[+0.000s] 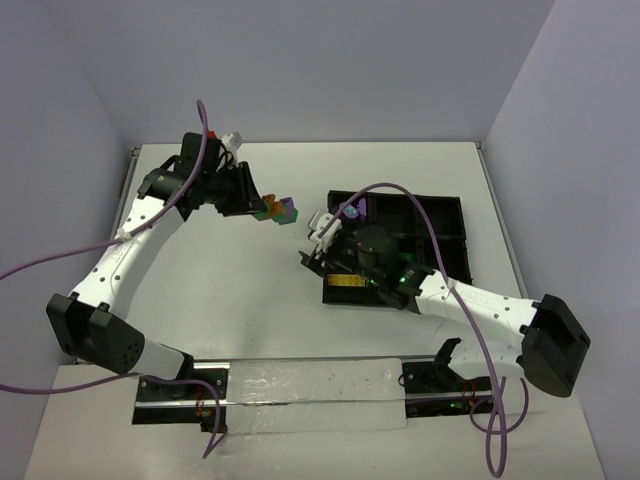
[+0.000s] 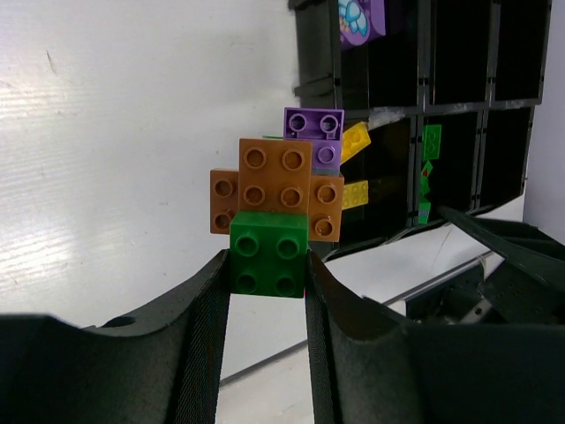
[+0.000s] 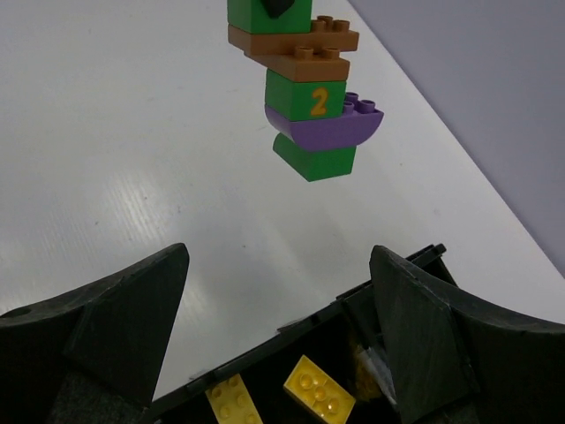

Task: Sort the legos into containers by color

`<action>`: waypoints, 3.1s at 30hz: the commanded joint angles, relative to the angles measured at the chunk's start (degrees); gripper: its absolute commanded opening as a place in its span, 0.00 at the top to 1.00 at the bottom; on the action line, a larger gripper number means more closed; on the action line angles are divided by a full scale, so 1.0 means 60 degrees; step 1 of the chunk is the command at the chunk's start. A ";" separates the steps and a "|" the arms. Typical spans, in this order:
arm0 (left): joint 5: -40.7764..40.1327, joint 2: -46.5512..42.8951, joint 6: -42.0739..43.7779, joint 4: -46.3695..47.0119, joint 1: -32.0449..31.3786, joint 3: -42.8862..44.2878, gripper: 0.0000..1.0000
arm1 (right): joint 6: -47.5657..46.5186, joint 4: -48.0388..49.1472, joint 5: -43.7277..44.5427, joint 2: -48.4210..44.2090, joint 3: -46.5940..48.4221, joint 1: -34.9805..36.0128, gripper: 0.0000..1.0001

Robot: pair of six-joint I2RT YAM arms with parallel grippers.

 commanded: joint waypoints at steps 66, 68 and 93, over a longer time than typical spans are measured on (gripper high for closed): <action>0.0695 -0.0924 -0.0085 0.0337 0.0135 -0.0530 1.00 | 0.0715 0.1154 -0.4102 0.3076 0.1266 -0.1882 1.00; 0.0728 -0.0943 -0.0041 0.0324 0.0167 -0.0506 1.00 | 0.0807 0.1284 -0.3999 0.2928 0.0953 -0.1887 1.00; -0.4875 0.2342 -0.1615 0.0977 0.0777 -0.1236 1.00 | 0.0945 0.0670 -0.3499 0.2214 0.0630 -0.1733 1.00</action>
